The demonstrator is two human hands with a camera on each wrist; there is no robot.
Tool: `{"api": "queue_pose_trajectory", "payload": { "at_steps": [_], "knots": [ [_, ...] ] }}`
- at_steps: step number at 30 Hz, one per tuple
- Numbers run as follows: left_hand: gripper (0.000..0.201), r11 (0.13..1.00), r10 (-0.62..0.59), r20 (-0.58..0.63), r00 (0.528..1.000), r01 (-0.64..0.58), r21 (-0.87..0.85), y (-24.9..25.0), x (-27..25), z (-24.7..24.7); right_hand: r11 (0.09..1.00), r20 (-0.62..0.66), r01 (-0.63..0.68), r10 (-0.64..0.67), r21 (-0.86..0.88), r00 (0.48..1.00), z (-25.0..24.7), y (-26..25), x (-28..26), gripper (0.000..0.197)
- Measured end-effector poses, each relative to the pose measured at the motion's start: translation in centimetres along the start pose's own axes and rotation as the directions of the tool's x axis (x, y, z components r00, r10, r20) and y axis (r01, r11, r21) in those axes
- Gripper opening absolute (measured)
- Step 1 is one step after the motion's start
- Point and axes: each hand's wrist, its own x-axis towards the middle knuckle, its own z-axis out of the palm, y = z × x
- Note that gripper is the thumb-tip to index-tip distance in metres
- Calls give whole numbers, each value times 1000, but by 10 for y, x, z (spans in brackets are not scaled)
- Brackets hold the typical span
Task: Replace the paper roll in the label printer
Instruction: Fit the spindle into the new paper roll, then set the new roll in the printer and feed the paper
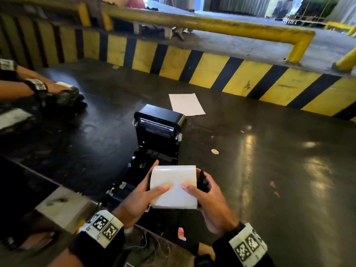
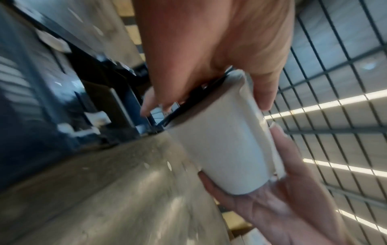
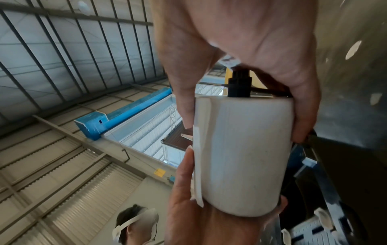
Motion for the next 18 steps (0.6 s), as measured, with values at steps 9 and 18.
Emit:
{"api": "queue_pose_trajectory", "payload": {
  "at_steps": [9, 18],
  "knots": [
    [85, 997, -72, -54, 996, 70, -29, 20, -3, -72, 995, 0, 67, -68, -79, 998, 73, 28, 45, 57],
    [60, 964, -263, 111, 958, 258, 56, 55, 37, -129, 990, -100, 101, -111, -94, 989, 119, 36, 89, 39]
  ]
}}
